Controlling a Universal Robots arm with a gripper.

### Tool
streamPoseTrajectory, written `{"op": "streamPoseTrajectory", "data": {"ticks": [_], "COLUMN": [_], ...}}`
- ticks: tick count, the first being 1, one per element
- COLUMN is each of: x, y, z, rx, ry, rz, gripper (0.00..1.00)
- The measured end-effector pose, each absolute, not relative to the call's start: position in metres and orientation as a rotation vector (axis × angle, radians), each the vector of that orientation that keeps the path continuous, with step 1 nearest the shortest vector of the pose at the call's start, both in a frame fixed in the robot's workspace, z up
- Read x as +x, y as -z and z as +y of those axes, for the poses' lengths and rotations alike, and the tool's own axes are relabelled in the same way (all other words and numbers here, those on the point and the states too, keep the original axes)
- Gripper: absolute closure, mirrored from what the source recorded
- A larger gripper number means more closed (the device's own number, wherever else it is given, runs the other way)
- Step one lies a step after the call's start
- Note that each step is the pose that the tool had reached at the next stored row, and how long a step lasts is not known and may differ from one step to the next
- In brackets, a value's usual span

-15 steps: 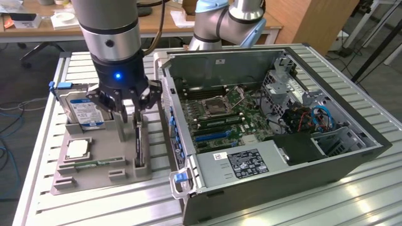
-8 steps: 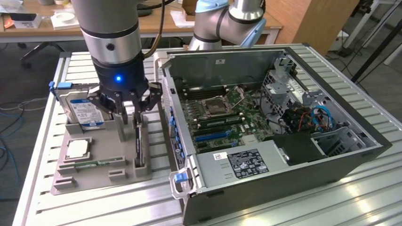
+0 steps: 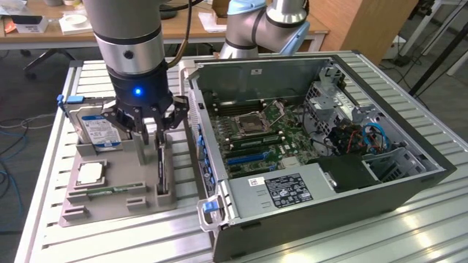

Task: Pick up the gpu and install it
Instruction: 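Pick up the gpu and move the gpu toward the slot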

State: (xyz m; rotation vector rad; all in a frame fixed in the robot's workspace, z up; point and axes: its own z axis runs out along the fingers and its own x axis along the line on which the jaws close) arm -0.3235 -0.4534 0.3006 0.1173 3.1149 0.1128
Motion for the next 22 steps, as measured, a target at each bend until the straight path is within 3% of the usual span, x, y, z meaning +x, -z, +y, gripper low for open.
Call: {"op": "streamPoseTrajectory", "data": {"ticks": [5,6,11,22], "x": [-0.3236,-0.3235,-0.3235,-0.3234], "y": [-0.3006,-0.3006,-0.3003,-0.2993], "z": [-0.4534,-0.4534,-0.4534,-0.4535], "rx": [0.117,0.117,0.117,0.116], "ry": [-0.113,-0.113,-0.072,-0.037], "rz": [3.115,3.115,3.115,3.115], "gripper": [0.63,0.57,0.57,0.57]}}
